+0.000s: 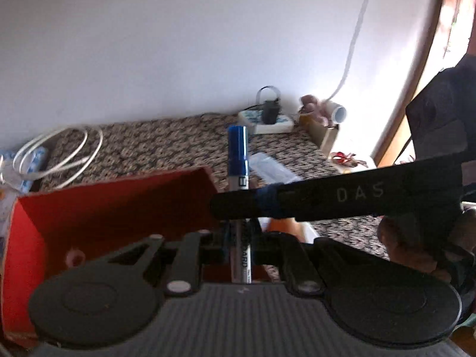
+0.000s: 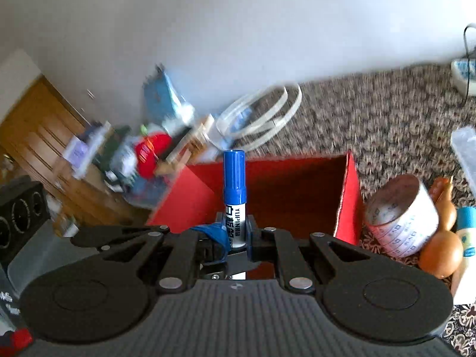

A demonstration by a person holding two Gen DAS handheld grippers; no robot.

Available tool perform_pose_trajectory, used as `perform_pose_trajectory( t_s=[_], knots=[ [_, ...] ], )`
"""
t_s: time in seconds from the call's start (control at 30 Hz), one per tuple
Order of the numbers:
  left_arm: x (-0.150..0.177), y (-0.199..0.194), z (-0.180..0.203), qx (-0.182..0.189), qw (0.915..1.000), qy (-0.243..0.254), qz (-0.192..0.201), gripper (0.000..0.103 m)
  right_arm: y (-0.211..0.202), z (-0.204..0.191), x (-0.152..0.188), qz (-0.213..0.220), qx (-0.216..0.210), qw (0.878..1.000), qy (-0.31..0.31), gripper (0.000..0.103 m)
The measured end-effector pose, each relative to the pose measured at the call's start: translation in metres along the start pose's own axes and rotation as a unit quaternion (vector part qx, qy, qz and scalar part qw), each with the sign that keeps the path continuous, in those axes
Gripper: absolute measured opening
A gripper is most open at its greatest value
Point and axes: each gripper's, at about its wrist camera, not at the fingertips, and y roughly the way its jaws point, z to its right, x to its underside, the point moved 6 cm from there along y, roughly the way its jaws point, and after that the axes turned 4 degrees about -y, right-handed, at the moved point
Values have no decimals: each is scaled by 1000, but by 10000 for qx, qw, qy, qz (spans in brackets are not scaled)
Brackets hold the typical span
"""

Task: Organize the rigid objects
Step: 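Lift the marker and lower it into the red box, opening the right gripper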

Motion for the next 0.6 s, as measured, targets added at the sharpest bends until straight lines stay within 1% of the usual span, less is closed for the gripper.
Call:
perform_pose_trajectory(
  t_s=[0.13,0.2,0.3,0.37,0.47,0.53,0.6],
  knots=[
    [1,31,-32,-2,9983,-366,-461,8,36,7,0,-779,270,9966,8,0],
    [8,43,-46,23,9962,-569,-660,8,51,10,3,-1136,438,9925,-73,0],
    [19,60,-59,74,9922,-748,-998,7,69,15,12,-1565,690,9851,-199,0],
    [27,70,-64,76,9890,-813,-1230,8,77,15,15,-1752,863,9804,-250,0],
    [34,81,-71,23,9857,-816,-1473,8,87,17,21,-1998,1218,9716,-341,0],
    [39,87,-74,87,9824,-868,-1652,9,92,18,23,-2055,1319,9691,-335,0],
    [42,89,-78,142,9811,-861,-1724,10,94,18,21,-2041,1460,9674,-342,0]
  ],
)
